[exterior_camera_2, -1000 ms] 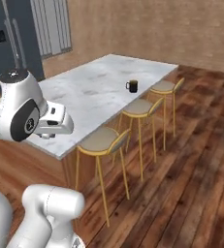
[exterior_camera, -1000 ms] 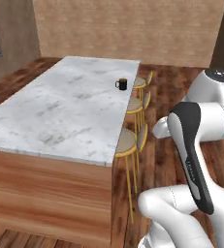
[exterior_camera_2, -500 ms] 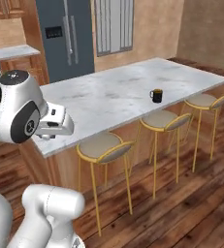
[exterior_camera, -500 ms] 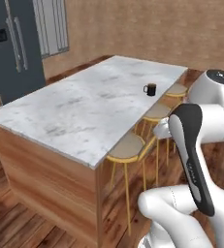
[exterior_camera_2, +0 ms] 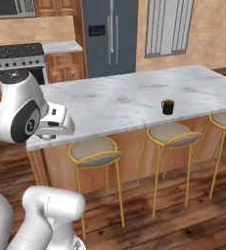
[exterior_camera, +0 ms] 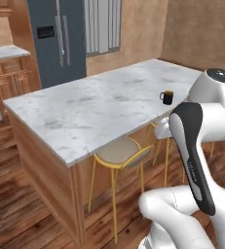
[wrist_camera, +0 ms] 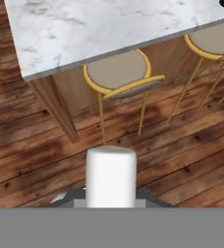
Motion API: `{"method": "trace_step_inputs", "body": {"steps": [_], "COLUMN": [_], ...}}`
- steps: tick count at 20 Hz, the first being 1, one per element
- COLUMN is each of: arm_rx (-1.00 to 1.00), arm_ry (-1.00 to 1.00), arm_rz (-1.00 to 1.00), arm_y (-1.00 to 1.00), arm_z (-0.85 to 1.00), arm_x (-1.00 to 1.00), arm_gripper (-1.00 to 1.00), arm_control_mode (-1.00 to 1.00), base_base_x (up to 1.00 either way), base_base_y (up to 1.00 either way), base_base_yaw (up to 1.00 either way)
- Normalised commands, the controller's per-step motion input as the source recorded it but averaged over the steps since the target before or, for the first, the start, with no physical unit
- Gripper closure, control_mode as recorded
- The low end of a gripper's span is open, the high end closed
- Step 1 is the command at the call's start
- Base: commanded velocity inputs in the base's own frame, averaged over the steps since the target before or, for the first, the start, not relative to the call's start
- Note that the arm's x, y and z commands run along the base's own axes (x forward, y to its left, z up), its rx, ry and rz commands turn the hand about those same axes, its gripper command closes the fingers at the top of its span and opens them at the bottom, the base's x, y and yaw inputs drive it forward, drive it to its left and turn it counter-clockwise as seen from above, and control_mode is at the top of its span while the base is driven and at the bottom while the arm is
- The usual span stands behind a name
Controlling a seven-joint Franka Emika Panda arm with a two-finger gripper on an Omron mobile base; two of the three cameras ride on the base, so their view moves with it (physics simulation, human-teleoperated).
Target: Pick up the marshmallow and place it in the cup of hot chocolate on the dining counter.
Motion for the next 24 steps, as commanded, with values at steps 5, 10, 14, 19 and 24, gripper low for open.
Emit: {"method": "trace_step_inputs", "body": {"steps": [5, 10, 14, 19, 24], "arm_rx": [0.00, 0.00, 0.00, 0.00, 0.00], "arm_ry": [0.00, 0.00, 0.00, 0.00, 0.00], "arm_rz": [0.00, 0.00, 0.00, 0.00, 0.00], "arm_y": [0.00, 0.00, 0.00, 0.00, 0.00], "arm_z": [0.00, 0.00, 0.00, 0.00, 0.00], "arm_x": [0.00, 0.00, 0.00, 0.00, 0.00], "arm_gripper": [1.00, 1.00, 1.00, 1.00, 1.00], "arm_control_mode": [1.00, 1.00, 1.00, 1.00, 1.00], "base_base_x": [0.05, 0.02, 0.00, 0.00, 0.17], "base_base_y": [-1.00, -1.00, -1.00, -1.00, -0.78], "base_base_yaw": [0.50, 0.39, 0.29, 0.07, 0.01]}}
